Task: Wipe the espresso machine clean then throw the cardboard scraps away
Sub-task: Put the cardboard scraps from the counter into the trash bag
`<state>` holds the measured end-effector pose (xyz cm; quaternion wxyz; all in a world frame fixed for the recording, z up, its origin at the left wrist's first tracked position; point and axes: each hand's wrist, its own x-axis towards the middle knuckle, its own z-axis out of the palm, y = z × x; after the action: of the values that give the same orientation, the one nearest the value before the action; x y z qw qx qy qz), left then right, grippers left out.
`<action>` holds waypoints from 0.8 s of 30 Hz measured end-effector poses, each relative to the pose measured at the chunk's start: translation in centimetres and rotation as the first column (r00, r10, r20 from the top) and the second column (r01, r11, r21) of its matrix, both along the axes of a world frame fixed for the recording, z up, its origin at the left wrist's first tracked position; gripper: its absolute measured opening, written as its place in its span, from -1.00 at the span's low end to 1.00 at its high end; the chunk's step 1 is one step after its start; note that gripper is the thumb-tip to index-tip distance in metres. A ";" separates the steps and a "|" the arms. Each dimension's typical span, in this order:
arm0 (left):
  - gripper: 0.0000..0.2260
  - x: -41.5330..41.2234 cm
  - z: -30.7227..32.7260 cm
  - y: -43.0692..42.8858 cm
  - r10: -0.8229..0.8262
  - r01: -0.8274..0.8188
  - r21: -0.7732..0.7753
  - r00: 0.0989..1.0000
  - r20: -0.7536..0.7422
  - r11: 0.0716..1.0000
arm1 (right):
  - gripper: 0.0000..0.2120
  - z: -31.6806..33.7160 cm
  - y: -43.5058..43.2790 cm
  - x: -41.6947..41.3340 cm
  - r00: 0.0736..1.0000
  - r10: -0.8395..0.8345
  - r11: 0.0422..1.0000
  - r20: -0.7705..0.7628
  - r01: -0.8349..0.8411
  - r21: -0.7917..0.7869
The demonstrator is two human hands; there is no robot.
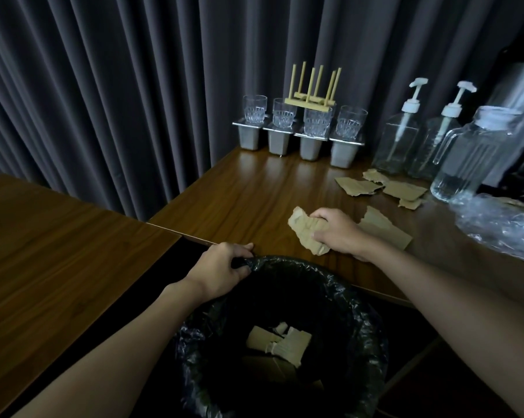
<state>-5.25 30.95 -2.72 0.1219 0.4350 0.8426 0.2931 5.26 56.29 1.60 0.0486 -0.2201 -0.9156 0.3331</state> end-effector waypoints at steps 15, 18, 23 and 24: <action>-0.74 0.8 1.0 0.9 -0.039 0.041 0.025 0.998 -0.051 0.999 | -0.80 0.0 0.9 7.4 0.938 -0.207 0.978 -0.276 0.207 -0.029; -0.74 1.7 0.9 2.1 -0.068 0.071 0.041 0.995 -0.069 0.997 | -0.72 -1.0 2.4 9.2 0.939 -0.274 0.949 -0.209 0.299 0.097; -0.75 2.4 -0.2 3.2 -0.078 0.080 0.034 0.996 -0.048 0.996 | -0.61 -2.7 2.5 10.8 0.974 -0.222 0.947 0.036 0.207 0.245; -0.74 2.4 -0.3 3.2 -0.079 0.081 0.033 0.995 -0.053 0.996 | -0.62 -2.8 2.3 10.8 0.980 -0.197 0.953 0.035 0.183 0.241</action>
<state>-2.81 34.11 -3.05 0.1042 0.4778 0.8221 0.2915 16.08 58.63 -1.20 0.0795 -0.3094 -0.9244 0.2086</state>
